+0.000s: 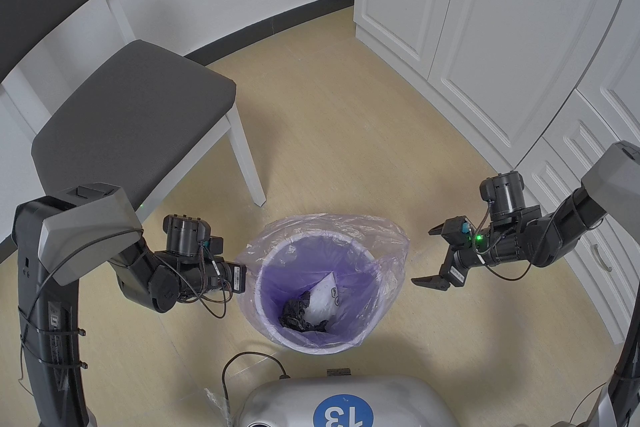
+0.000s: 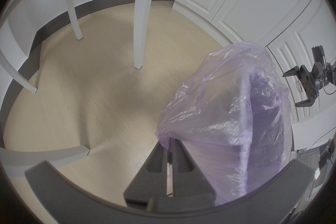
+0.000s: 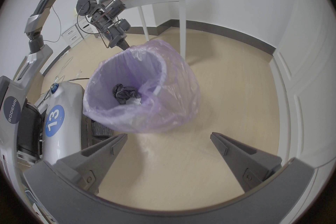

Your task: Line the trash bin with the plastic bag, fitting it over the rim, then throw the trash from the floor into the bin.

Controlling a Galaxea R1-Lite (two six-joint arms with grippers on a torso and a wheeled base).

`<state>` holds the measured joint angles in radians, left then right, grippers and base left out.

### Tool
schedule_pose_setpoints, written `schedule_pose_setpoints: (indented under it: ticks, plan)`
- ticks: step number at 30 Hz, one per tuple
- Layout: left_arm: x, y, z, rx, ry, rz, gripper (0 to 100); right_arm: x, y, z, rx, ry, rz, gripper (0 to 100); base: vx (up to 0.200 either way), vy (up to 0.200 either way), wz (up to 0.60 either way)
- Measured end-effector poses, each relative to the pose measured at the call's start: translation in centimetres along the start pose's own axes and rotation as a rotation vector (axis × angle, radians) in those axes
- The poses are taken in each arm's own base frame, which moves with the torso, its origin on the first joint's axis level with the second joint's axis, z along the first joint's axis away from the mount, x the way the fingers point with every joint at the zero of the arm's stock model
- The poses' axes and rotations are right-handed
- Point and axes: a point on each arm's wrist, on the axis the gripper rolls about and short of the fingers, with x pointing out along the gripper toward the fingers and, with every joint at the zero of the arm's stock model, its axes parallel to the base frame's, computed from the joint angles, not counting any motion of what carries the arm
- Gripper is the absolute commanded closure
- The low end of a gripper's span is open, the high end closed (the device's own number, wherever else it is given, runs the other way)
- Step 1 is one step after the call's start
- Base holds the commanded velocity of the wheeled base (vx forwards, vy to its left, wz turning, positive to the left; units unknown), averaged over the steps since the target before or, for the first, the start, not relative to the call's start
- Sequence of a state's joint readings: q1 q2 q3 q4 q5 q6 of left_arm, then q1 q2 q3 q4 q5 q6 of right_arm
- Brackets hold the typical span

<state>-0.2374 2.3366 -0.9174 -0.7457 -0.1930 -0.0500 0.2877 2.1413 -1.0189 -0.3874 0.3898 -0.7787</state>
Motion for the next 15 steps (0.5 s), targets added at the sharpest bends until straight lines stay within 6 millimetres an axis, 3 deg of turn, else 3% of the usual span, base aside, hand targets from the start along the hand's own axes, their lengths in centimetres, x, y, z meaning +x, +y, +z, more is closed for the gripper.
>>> schedule_pose_setpoints:
  ticks: [15]
  plan:
    - [-0.4,-0.4,0.0,0.010,-0.017,-0.006,100,4.4,0.1,0.3,-0.014,0.027,0.077,0,0.000,0.000,0.00]
